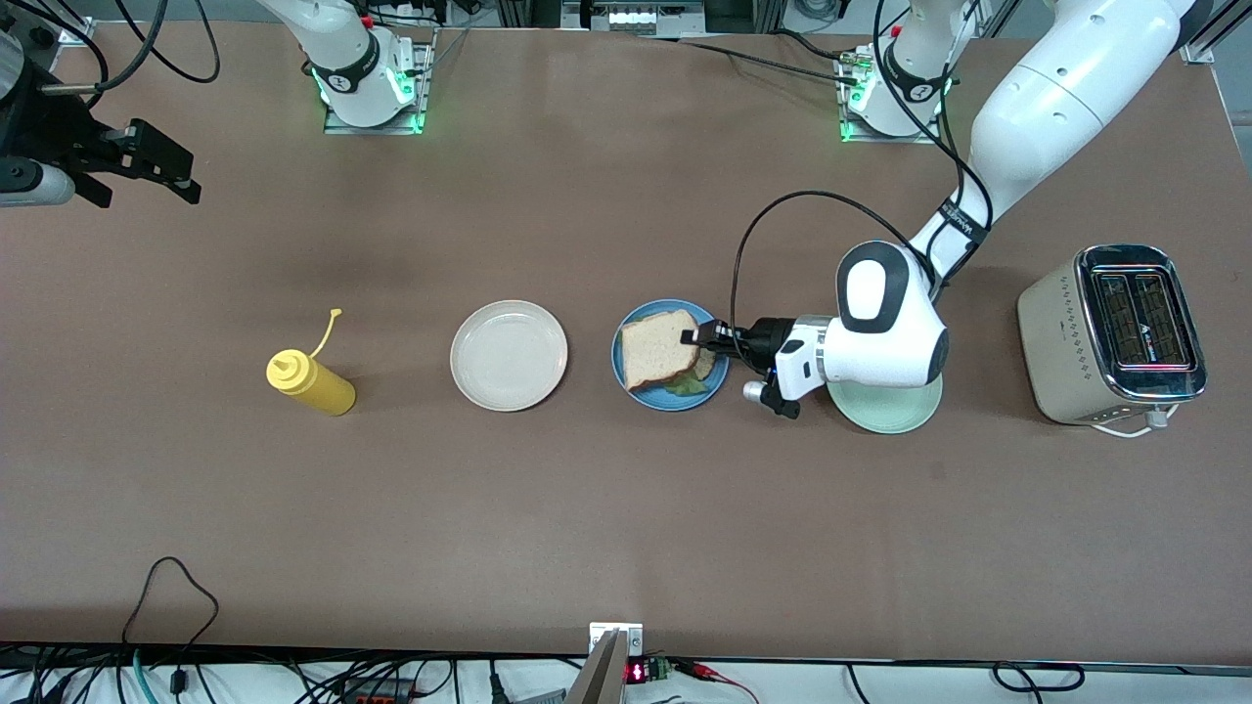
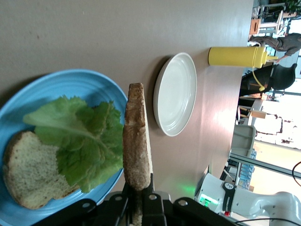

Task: Make sandwich in blue plate with both arms

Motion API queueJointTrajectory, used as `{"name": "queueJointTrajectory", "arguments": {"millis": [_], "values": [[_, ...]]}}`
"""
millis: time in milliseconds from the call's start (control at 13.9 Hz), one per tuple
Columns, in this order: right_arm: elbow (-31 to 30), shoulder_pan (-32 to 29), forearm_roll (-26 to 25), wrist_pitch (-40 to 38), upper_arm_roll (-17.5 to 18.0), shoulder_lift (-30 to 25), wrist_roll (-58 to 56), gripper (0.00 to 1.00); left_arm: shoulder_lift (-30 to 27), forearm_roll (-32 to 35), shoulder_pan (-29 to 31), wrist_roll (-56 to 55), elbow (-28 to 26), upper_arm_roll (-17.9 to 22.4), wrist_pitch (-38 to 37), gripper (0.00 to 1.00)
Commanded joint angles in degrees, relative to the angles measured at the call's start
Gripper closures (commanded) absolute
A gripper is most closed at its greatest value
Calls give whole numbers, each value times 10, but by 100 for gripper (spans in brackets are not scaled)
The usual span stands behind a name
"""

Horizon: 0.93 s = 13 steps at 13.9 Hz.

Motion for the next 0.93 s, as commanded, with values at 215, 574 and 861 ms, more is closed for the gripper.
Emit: {"name": "queueJointTrajectory", "arguments": {"millis": [215, 574, 861], "values": [[-2, 11, -6, 7, -7, -3, 6, 0, 0, -23, -4, 23, -21, 3, 23, 79], [3, 9, -5, 9, -7, 3, 1, 0, -25, 0, -17, 28, -23, 32, 47, 0], [23, 10, -1, 10, -7, 18, 2, 0, -71, 78, -11, 20, -23, 46, 4, 0]]}}
